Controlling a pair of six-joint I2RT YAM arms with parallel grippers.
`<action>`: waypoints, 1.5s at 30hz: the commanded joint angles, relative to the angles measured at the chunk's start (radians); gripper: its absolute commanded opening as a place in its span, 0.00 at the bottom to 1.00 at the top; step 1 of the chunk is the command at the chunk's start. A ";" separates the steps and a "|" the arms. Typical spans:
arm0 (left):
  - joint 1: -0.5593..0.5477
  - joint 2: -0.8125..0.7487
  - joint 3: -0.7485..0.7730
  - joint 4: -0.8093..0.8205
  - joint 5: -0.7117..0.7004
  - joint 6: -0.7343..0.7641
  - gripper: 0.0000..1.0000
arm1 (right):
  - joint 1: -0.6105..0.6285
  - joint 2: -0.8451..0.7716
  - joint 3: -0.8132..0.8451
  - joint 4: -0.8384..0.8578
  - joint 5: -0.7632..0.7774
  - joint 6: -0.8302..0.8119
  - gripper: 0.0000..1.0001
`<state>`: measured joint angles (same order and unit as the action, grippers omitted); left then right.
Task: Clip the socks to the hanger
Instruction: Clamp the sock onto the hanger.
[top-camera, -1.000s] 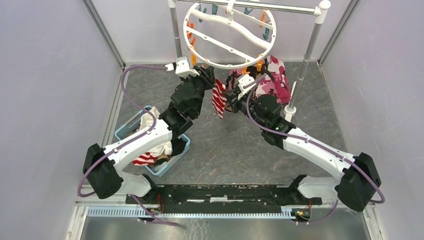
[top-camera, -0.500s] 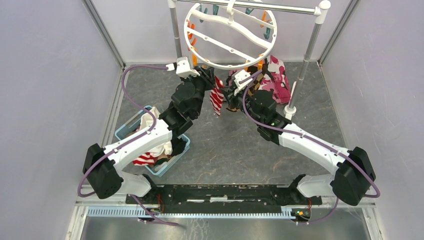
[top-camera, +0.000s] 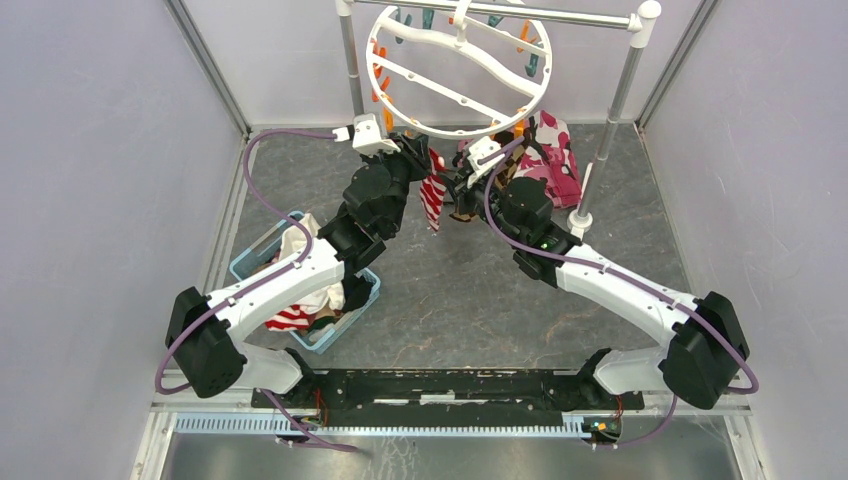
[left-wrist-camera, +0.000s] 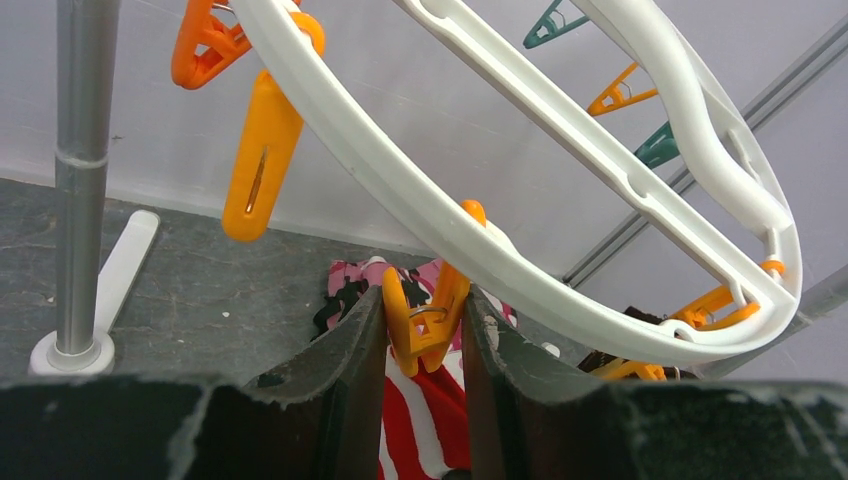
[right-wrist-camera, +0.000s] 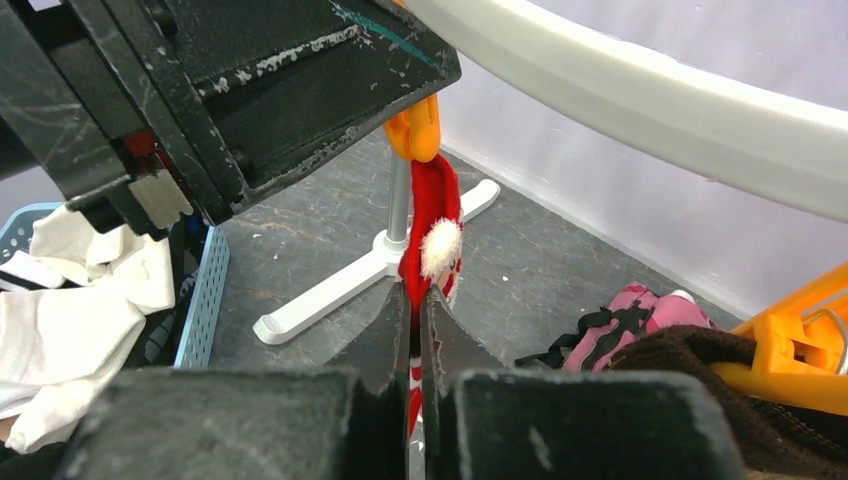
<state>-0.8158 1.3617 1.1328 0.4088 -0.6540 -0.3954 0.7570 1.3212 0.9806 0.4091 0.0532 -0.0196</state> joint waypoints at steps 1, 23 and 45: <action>-0.005 -0.026 0.041 0.001 -0.020 -0.059 0.02 | -0.001 -0.002 0.044 0.046 0.040 0.004 0.00; -0.005 -0.043 0.041 -0.015 -0.007 -0.080 0.02 | -0.002 0.064 0.117 0.032 0.027 0.018 0.00; -0.005 -0.024 0.048 -0.024 0.000 -0.094 0.02 | 0.018 0.055 0.122 0.072 0.010 0.010 0.00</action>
<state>-0.8158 1.3426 1.1400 0.3893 -0.6498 -0.4526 0.7704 1.3857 1.0565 0.4088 0.0639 -0.0124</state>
